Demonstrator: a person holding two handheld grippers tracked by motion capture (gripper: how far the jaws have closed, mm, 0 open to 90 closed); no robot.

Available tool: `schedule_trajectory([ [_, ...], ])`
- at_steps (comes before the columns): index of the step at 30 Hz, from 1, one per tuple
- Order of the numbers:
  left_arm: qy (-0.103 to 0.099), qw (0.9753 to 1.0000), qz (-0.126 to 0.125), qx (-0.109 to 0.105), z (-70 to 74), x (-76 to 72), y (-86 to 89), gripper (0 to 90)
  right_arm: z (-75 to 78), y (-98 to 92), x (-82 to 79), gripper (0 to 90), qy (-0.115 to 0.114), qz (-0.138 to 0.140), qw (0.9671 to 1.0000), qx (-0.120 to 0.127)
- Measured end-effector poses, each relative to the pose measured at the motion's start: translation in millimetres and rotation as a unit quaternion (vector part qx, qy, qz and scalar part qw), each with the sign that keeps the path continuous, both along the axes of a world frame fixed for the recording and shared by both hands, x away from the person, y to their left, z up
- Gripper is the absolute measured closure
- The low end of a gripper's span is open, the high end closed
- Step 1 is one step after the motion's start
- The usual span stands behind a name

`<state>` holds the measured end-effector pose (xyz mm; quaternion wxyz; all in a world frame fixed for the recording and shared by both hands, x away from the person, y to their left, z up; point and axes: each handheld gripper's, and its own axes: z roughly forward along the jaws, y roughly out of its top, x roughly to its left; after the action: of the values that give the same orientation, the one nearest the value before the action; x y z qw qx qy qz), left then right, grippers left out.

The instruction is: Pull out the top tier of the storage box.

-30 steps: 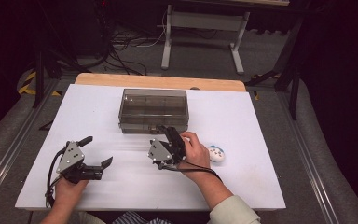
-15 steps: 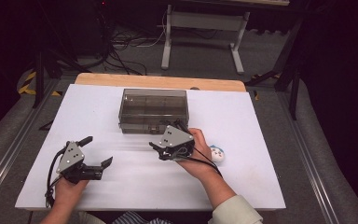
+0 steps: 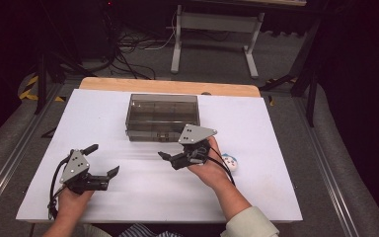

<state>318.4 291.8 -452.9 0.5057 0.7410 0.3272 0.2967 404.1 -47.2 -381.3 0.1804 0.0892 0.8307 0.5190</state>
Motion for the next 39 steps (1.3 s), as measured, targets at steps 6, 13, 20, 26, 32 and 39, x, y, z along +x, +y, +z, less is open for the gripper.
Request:
schedule_trajectory([
  [6, -0.002, 1.0, 0.001, 0.001, 0.3, -0.3, 0.3, 1.4, -0.6, -2.2, 7.2, 7.4, 0.046, 0.015, 0.9985, 0.026],
  [13, -0.002, 1.0, 0.001, 0.003, 0.3, -0.3, 0.0, 1.4, -1.7, -4.5, 13.7, 2.5, 0.068, 0.007, 0.9969, 0.038],
  [20, 0.0, 1.0, 0.001, 0.0, 0.1, -0.2, 0.0, 1.4, 5.0, -4.8, 12.7, 13.0, 0.056, 0.003, 0.9983, -0.012],
  [26, -0.002, 1.0, 0.001, 0.001, 0.2, -0.1, 0.1, 1.4, 12.4, -2.8, 16.2, 21.1, 0.058, 0.014, 0.9975, -0.039],
  [32, 0.0, 1.0, 0.0, 0.0, 0.0, 0.0, 0.0, 1.4, 14.2, 0.3, 25.6, 27.7, 0.055, 0.02, 0.9949, -0.082],
  [39, -0.001, 1.0, 0.001, 0.001, 0.1, -0.2, 0.0, 1.4, 13.0, 3.0, 33.5, 30.6, 0.049, 0.016, 0.9925, -0.111],
])
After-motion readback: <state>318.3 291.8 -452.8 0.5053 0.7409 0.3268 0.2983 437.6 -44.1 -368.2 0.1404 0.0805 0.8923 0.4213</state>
